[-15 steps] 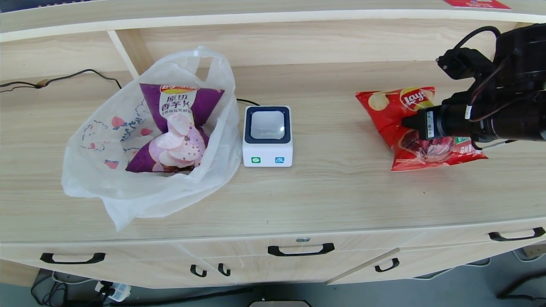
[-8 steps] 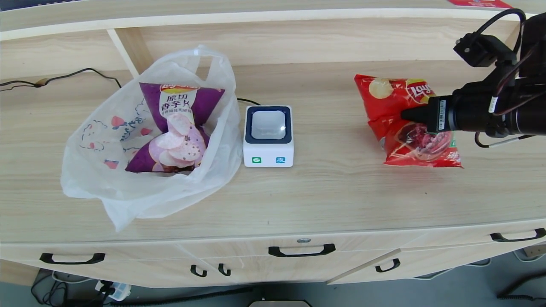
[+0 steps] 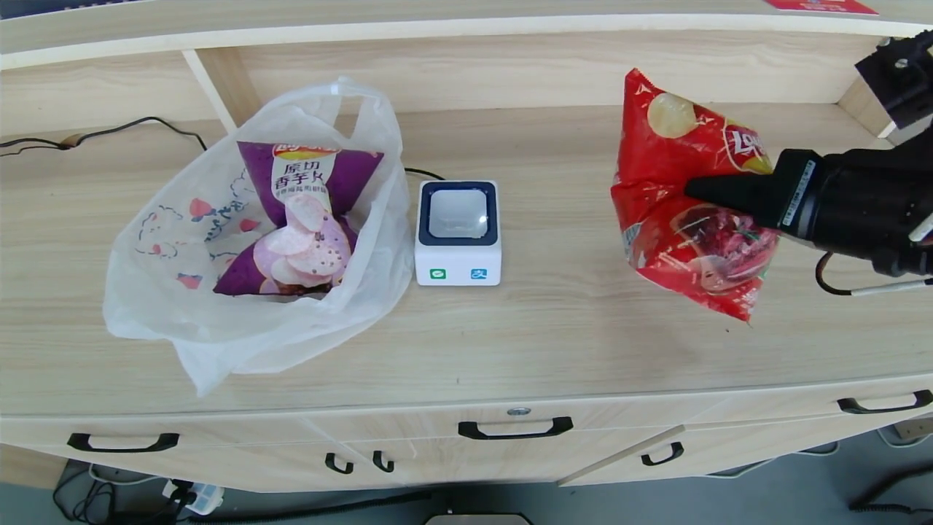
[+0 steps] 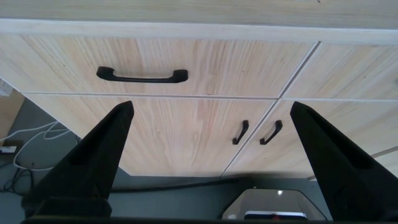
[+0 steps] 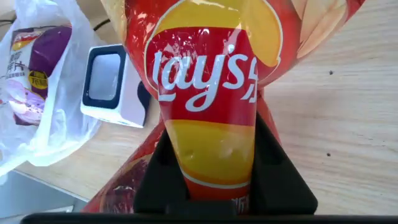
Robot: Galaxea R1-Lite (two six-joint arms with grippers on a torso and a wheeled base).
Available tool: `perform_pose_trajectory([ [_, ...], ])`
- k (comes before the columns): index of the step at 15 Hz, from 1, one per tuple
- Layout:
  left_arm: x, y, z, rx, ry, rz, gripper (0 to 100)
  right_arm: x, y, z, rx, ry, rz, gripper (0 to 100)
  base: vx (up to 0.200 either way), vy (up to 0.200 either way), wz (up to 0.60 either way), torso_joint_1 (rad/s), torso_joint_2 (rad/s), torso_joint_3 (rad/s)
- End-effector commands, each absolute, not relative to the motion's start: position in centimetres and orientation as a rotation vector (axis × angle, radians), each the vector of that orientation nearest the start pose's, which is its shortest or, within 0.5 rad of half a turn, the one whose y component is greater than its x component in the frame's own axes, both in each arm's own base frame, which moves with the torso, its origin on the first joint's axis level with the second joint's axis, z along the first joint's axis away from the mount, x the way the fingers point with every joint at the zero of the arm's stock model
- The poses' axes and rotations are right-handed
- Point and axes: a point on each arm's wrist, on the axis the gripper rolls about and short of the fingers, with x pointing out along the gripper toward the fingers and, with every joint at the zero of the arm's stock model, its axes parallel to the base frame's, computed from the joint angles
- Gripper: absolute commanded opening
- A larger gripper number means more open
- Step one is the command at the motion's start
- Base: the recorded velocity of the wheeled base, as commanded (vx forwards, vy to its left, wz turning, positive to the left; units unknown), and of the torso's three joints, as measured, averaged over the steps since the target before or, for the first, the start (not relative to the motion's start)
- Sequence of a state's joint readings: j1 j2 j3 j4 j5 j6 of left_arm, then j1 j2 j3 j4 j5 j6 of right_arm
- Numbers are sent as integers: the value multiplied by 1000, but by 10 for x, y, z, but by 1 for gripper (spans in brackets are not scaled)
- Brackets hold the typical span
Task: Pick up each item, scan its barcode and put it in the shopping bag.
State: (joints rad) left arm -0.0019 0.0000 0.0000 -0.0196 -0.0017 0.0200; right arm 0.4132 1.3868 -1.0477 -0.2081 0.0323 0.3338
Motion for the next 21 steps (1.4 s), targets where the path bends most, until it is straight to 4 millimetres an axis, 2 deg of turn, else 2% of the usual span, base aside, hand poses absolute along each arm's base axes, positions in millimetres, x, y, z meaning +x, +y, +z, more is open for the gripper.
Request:
perform_pose_trajectory([
  [1, -23, 0, 78, 20, -18, -3, 100, 180, 119, 270, 382, 148, 529, 0, 0, 0, 0, 0, 0, 0],
  [2, -23, 0, 78, 20, -18, -3, 100, 167, 130, 262, 482, 146, 601, 0, 0, 0, 0, 0, 0, 0],
  [3, -23, 0, 78, 20, -18, -3, 100, 162, 134, 262, 520, 150, 631, 0, 0, 0, 0, 0, 0, 0],
  [4, -23, 0, 78, 20, -18, -3, 100, 147, 142, 269, 580, 160, 717, 0, 0, 0, 0, 0, 0, 0],
  [5, -23, 0, 78, 20, -18, -3, 100, 143, 144, 273, 603, 155, 741, 0, 0, 0, 0, 0, 0, 0],
  [6, -23, 0, 78, 18, -18, -3, 100, 137, 150, 290, 666, 112, 803, 0, 0, 0, 0, 0, 0, 0],
  [8, -23, 0, 78, 20, -18, -3, 100, 129, 158, 302, 716, 63, 880, 0, 0, 0, 0, 0, 0, 0],
  [11, -23, 0, 78, 20, -20, -3, 100, 117, 166, 306, 766, 42, 966, 0, 0, 0, 0, 0, 0, 0],
  [16, -23, 0, 78, 20, -25, -3, 100, 106, 155, 297, 802, 66, 982, 0, 0, 0, 0, 0, 0, 0],
  [19, -23, 0, 78, 20, -26, -3, 100, 90, 131, 286, 855, 73, 990, 0, 0, 0, 0, 0, 0, 0],
  [21, -23, 0, 78, 20, -26, -3, 100, 87, 127, 276, 847, 77, 986, 0, 0, 0, 0, 0, 0, 0],
])
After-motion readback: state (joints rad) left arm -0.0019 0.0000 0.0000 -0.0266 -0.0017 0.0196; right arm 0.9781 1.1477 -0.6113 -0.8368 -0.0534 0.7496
